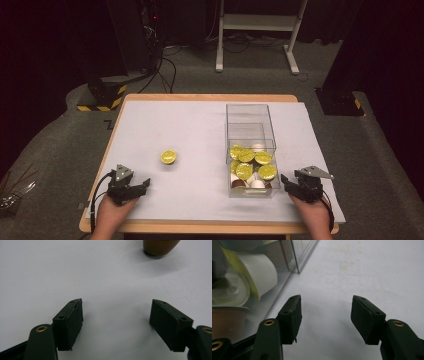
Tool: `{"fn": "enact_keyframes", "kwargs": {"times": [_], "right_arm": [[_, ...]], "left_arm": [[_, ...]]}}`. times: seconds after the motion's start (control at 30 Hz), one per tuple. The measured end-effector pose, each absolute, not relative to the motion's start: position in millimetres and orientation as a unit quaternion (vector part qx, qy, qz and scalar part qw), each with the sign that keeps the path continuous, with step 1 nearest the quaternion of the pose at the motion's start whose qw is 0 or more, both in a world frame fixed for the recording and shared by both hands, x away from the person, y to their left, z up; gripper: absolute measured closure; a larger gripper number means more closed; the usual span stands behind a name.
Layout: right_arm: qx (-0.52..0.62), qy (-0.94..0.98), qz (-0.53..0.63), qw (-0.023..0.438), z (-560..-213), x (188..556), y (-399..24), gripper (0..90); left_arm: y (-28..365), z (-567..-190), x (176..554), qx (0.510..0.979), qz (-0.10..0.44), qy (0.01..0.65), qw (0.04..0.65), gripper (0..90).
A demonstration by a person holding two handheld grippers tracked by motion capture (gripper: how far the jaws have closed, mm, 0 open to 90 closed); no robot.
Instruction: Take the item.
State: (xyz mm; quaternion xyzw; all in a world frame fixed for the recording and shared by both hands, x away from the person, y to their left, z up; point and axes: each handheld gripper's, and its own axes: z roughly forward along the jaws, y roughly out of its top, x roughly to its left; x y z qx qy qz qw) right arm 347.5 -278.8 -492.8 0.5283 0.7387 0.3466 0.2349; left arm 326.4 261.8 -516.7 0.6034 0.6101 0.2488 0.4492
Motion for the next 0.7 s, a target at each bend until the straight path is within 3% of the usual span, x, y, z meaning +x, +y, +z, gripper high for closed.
{"fn": "enact_keyframes", "kwargs": {"times": [0.7], "right_arm": [[0.495,0.753,0.377,0.211,-474,291,-279,35.3]], "left_arm": [[261,-517,326,0.6,0.249,0.612,0.451,26.8]]}}
